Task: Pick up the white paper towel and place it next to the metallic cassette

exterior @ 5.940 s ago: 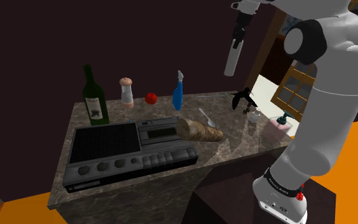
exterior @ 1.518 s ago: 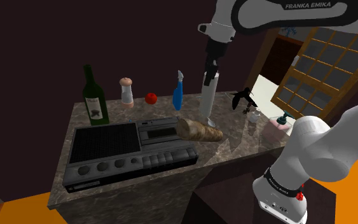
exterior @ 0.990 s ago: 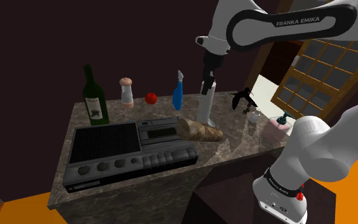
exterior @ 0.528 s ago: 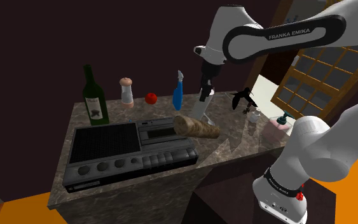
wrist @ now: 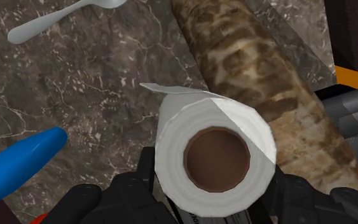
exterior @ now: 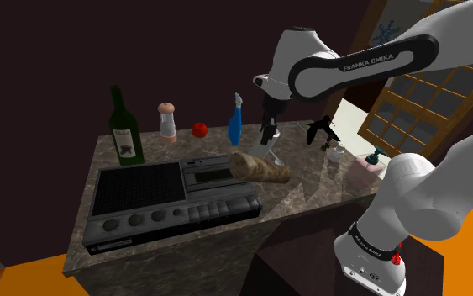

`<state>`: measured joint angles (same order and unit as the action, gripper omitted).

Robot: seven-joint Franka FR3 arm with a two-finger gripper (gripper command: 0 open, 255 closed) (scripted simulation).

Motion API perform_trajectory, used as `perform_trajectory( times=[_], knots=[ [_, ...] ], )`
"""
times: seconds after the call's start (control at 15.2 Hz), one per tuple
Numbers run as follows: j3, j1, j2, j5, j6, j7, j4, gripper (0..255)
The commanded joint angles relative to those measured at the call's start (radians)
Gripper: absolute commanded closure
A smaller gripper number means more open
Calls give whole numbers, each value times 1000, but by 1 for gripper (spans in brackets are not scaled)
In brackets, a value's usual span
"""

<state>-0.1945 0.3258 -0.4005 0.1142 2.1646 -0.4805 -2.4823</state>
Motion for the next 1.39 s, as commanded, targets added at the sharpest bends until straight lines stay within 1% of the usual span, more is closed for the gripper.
perform_trajectory(
  times=[0.0,0.13,0.66,0.73,1.06,1.32],
  knots=[
    [-2,0,9,1,29,0,-21,255],
    [-4,0,21,1,57,0,-38,255],
    [-5,0,21,1,57,0,-38,255],
    [-4,1,21,1,57,1,-37,0],
    [-5,0,21,1,57,0,-38,0],
    [8,1,-41,-1,-84,3,41,0]
  ],
)
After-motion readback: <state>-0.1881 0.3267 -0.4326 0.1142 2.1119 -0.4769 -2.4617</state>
